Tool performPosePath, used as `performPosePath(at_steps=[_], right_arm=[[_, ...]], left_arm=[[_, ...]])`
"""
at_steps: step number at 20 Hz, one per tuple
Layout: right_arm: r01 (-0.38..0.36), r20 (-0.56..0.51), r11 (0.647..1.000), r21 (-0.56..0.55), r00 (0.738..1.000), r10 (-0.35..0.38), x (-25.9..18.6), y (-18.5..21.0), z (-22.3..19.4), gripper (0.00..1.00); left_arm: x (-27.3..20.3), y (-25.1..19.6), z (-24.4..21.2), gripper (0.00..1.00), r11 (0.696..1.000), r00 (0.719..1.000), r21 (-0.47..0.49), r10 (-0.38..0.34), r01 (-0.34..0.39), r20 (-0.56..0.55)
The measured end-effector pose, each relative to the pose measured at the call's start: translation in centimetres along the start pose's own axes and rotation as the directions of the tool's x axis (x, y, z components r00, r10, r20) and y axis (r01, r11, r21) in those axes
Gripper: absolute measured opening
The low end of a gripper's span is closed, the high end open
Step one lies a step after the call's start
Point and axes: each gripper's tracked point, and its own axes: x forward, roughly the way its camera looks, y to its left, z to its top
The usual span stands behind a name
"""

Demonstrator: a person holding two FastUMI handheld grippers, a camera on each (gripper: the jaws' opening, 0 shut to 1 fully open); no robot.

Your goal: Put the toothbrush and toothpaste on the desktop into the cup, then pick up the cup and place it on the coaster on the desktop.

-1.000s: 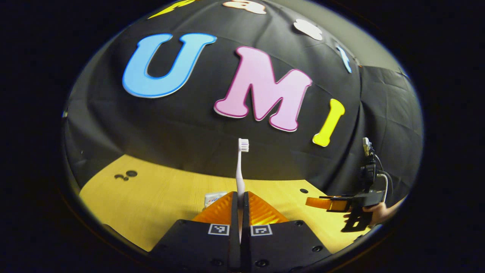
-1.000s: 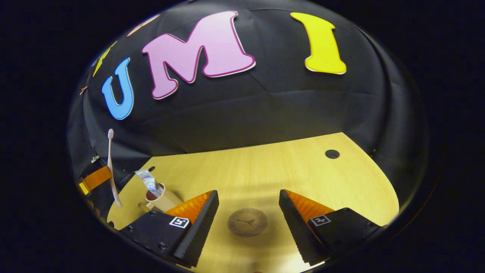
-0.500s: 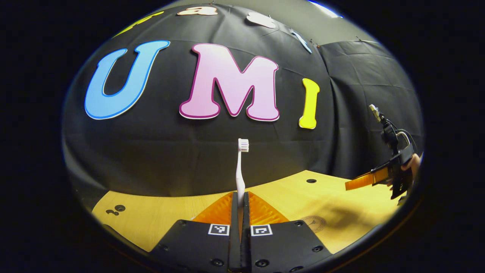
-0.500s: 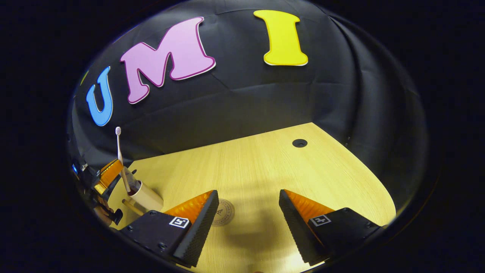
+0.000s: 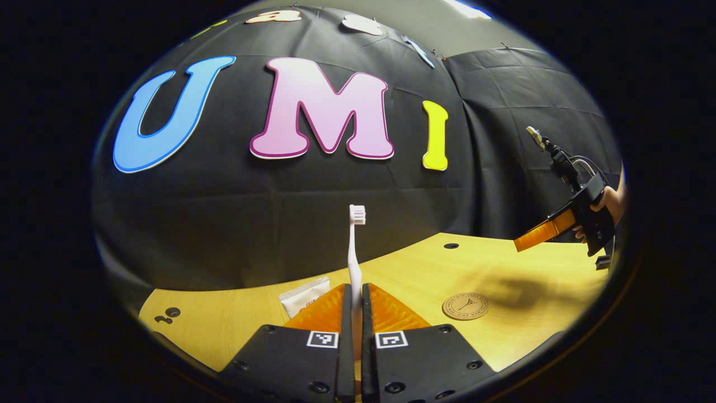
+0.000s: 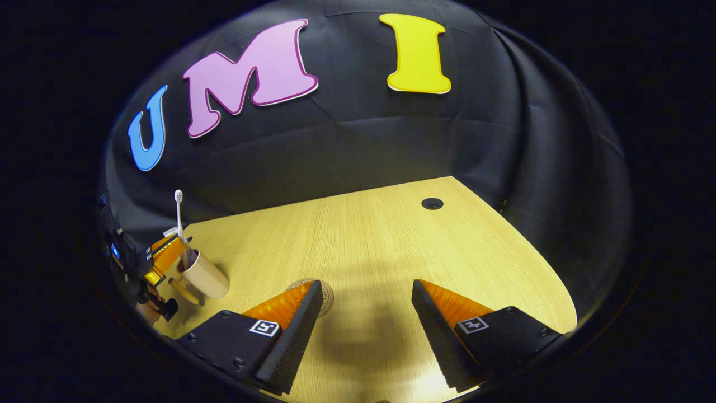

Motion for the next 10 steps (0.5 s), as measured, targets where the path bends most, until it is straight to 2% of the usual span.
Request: performPosePath(at_steps=[2, 4, 6, 9, 10], right_arm=[[-0.009, -0.003, 1.0, -0.006, 1.0, 0.009, -0.2, 0.3, -0.1, 0.98], [-0.02, -0.005, 1.0, -0.009, 1.0, 0.02, -0.5, 0.5, 0.0, 0.98], [-0.024, 0.001, 1.0, -0.004, 1.0, 0.024, -0.6, 0.4, 0.6, 0.98], [-0.031, 0.007, 0.999, 0.013, 0.999, 0.031, -1.1, 0.1, 1.4, 0.98], [-0.031, 0.011, 0.999, 0.015, 0.999, 0.03, -1.4, -0.1, 1.8, 0.98]], left_arm=[[-0.7, -0.4, -0.7, 0.1, 1.0, 1.0, 0.017, -0.005, 0.005, -0.028], [-1.3, -0.7, -0.9, 0.25, 0.999, 0.999, 0.044, -0.002, 0.004, -0.053], [-2.6, -0.6, -0.8, 0.48, 0.999, 0.997, 0.047, 0.019, -0.016, -0.075], [-4.6, -0.8, -0.8, 0.99, 0.999, 0.99, 0.02, 0.045, -0.043, -0.134], [-5.4, -0.6, -1.0, 1.0, 0.998, 0.985, 0.009, 0.06, -0.059, -0.159]])
